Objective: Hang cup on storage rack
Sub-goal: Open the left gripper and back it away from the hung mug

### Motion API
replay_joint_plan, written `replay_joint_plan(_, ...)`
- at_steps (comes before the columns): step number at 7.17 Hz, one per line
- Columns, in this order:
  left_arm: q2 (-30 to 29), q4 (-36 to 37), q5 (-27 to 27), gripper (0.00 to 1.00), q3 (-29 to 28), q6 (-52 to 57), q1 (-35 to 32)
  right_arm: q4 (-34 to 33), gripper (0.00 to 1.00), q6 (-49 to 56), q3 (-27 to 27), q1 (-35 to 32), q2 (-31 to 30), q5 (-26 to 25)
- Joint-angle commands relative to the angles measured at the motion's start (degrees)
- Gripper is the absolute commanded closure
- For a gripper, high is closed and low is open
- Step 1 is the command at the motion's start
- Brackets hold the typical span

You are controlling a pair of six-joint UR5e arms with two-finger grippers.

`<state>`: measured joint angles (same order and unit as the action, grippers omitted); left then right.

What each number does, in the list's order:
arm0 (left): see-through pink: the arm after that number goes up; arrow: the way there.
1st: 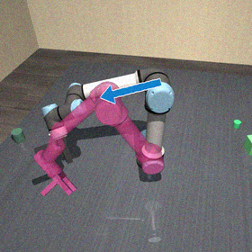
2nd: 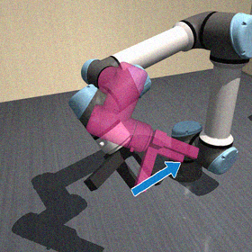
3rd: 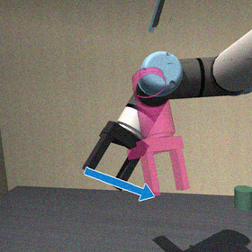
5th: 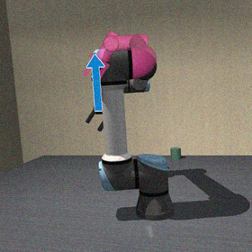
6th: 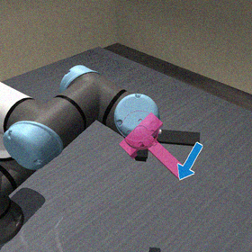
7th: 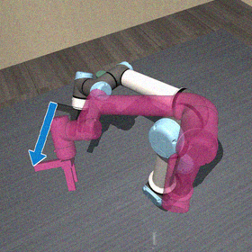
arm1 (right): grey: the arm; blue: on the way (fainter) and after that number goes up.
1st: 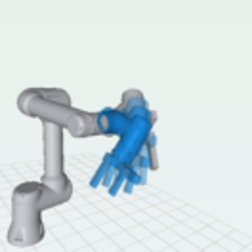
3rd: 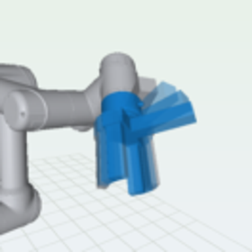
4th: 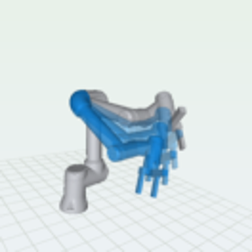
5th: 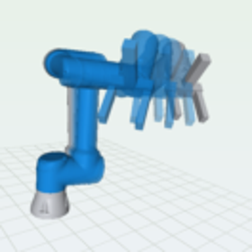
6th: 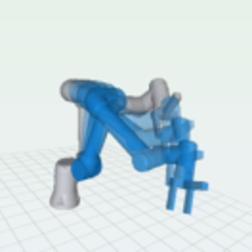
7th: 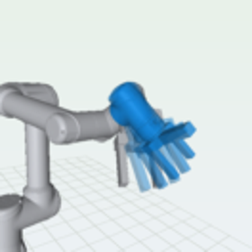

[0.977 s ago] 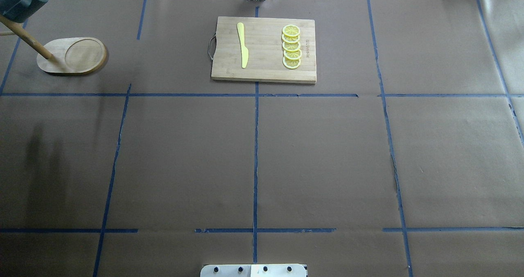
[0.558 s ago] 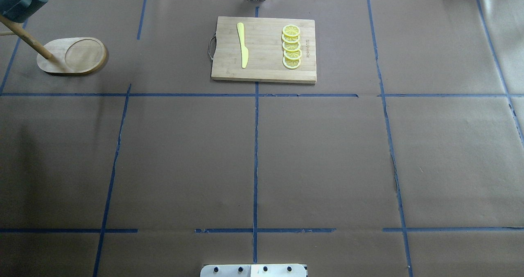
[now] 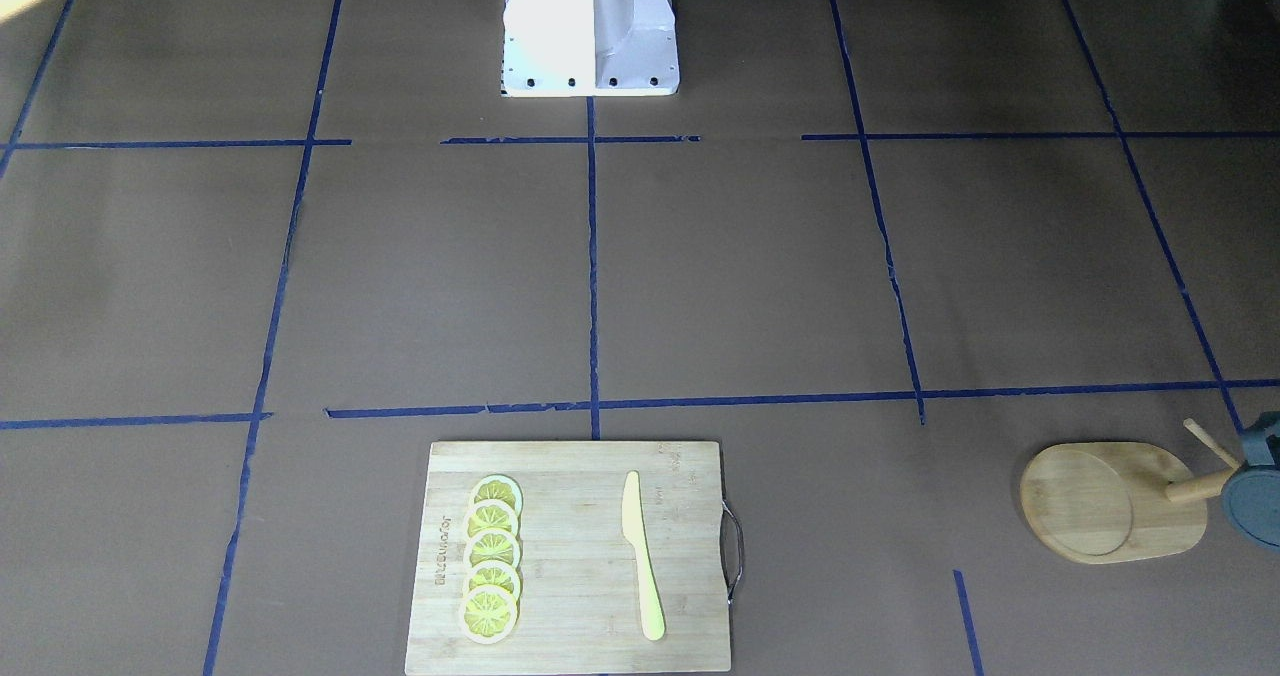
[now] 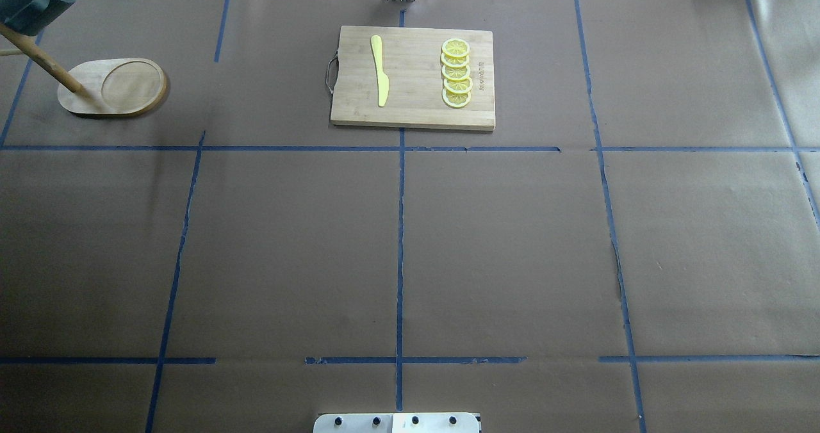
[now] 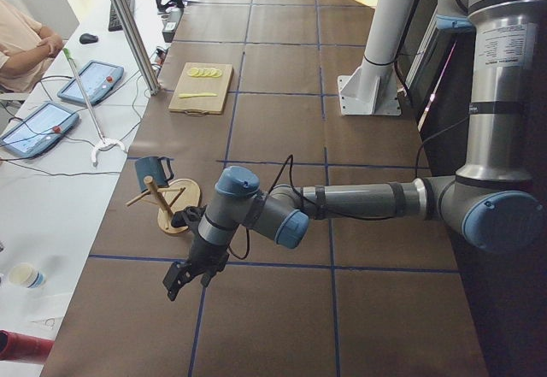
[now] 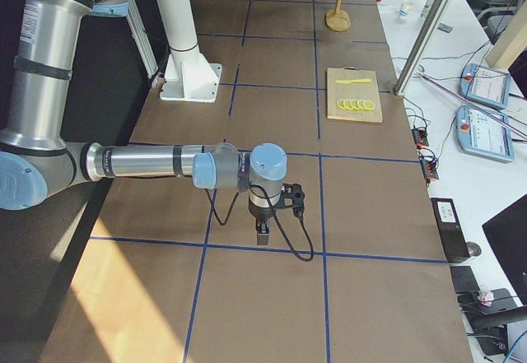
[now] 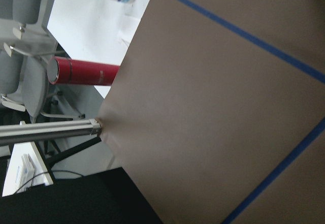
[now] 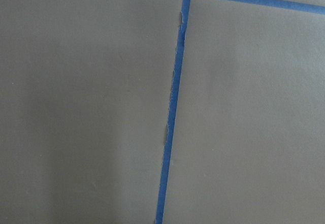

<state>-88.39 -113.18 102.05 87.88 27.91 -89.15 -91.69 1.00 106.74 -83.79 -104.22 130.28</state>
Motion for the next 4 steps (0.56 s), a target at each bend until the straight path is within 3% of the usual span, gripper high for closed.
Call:
replay_joint_plan(1, 0.84, 16.8, 15.36, 0.0, 1.51, -13.01, -2.16, -0.07, 0.0, -0.04, 0.05, -0.06, -0.01, 0.06)
replay_joint_plan(2, 2.77, 16.94, 26.51, 0.0, 1.51, -20.54, -2.51, -0.07, 0.0, -0.04, -0.04, -0.06, 0.07, 0.06)
replay_joint_plan(3, 2.87, 16.68, 30.71, 0.0, 1.94, -30.1, -2.6, -0.07, 0.0, -0.04, 0.05, -0.06, 0.07, 0.06)
replay_joint_plan(4, 2.96, 17.02, 30.75, 0.0, 2.82, -31.33, -2.52, -0.16, 0.0, -0.12, 0.05, -0.06, 0.07, -0.03)
